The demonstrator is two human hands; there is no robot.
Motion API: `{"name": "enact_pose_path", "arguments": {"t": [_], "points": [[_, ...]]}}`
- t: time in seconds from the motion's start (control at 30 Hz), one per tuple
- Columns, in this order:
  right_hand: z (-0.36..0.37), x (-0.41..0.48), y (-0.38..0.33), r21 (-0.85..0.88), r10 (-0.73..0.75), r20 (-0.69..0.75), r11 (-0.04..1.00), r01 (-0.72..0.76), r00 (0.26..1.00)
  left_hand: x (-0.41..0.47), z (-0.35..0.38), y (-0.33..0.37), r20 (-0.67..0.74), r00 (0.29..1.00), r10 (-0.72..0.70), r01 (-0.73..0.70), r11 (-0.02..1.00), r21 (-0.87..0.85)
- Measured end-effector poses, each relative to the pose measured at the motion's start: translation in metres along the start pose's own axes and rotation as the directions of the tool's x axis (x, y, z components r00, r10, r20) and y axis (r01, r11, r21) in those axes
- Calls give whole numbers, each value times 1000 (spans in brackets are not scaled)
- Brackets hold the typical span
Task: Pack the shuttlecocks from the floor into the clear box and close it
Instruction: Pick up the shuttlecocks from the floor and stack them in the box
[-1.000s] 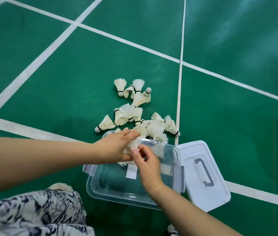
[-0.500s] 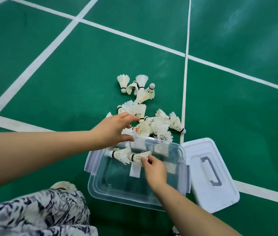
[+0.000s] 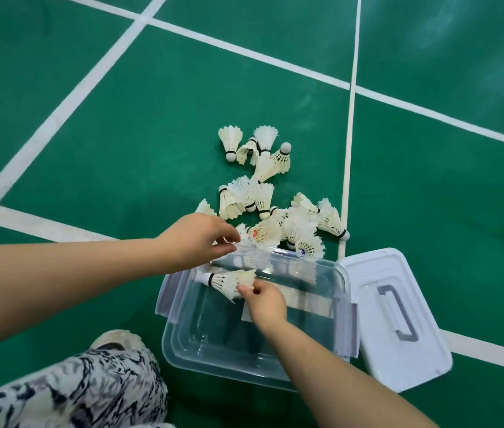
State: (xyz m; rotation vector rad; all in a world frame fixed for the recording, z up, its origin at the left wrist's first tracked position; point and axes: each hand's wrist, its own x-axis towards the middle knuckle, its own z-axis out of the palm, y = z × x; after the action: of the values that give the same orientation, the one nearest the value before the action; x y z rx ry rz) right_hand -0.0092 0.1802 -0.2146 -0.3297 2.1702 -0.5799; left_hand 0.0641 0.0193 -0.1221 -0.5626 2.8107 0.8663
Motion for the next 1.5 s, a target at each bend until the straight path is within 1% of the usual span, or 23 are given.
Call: {"name": "enact_pose_path", "arguments": {"t": [0.1, 0.2, 0.27, 0.37, 0.43, 0.5, 0.57, 0.63, 0.73, 0.83, 0.9, 0.93, 1.0, 1.03, 1.17, 1.27, 1.5], "points": [[-9, -9, 0, -4, -36, -26, 999, 36, 999, -1, -1, 1, -23, 1000, 5, -5, 1000, -2], [-31, -22, -2, -73, -196, -122, 979, 188, 973, -2, -3, 0, -57, 998, 2, -2, 1000, 5], [-51, -35, -12, -66, -297, -157, 955, 290, 942, 0, -5, -2, -100, 995, -15, 17, 1000, 11], [-77, -37, -36, -68, -381, -238, 924, 377, 893, 7, -8, -9, -147, 984, -98, 101, 995, 10], [-95, -28, -54, -90, -410, -278, 912, 401, 869, 13, -10, -17, -141, 976, -164, 168, 986, 16], [-112, -10, -65, -229, -409, -243, 905, 357, 880, 16, -13, -28, -89, 970, -226, 229, 973, 29], [-125, 16, -68, -400, -372, -124, 867, 296, 920, 20, -19, -40, -3, 964, -266, 266, 963, 51], [-131, 39, -73, -500, -304, -14, 827, 256, 953, 27, -27, -52, 57, 958, -281, 275, 957, 93], [-126, 68, -81, -615, -230, 88, 753, 234, 969, 46, -42, -63, 51, 956, -289, 279, 950, 142], [-109, 92, -83, -692, -159, 147, 688, 216, 976, 61, -46, -61, 53, 963, -263, 251, 954, 167], [-100, 102, -82, -718, -148, 139, 665, 202, 979, 66, -41, -56, 78, 971, -226, 212, 965, 154], [-97, 104, -81, -731, -170, 117, 652, 201, 978, 67, -37, -54, 95, 974, -205, 190, 970, 149], [-92, 107, -80, -730, -229, 70, 651, 206, 971, 66, -30, -50, 136, 976, -172, 151, 977, 148], [-90, 108, -79, -712, -241, 58, 671, 209, 969, 65, -27, -48, 154, 975, -161, 138, 979, 149], [-90, 112, -74, -625, -220, 81, 749, 221, 972, 62, -21, -44, 175, 974, -143, 120, 983, 136], [-93, 111, -71, -599, -248, 98, 759, 257, 964, 59, -22, -38, 159, 978, -132, 114, 987, 113], [-106, 93, -79, -536, -375, 61, 769, 347, 925, 50, -22, -26, 142, 985, -99, 93, 994, 48]]}}
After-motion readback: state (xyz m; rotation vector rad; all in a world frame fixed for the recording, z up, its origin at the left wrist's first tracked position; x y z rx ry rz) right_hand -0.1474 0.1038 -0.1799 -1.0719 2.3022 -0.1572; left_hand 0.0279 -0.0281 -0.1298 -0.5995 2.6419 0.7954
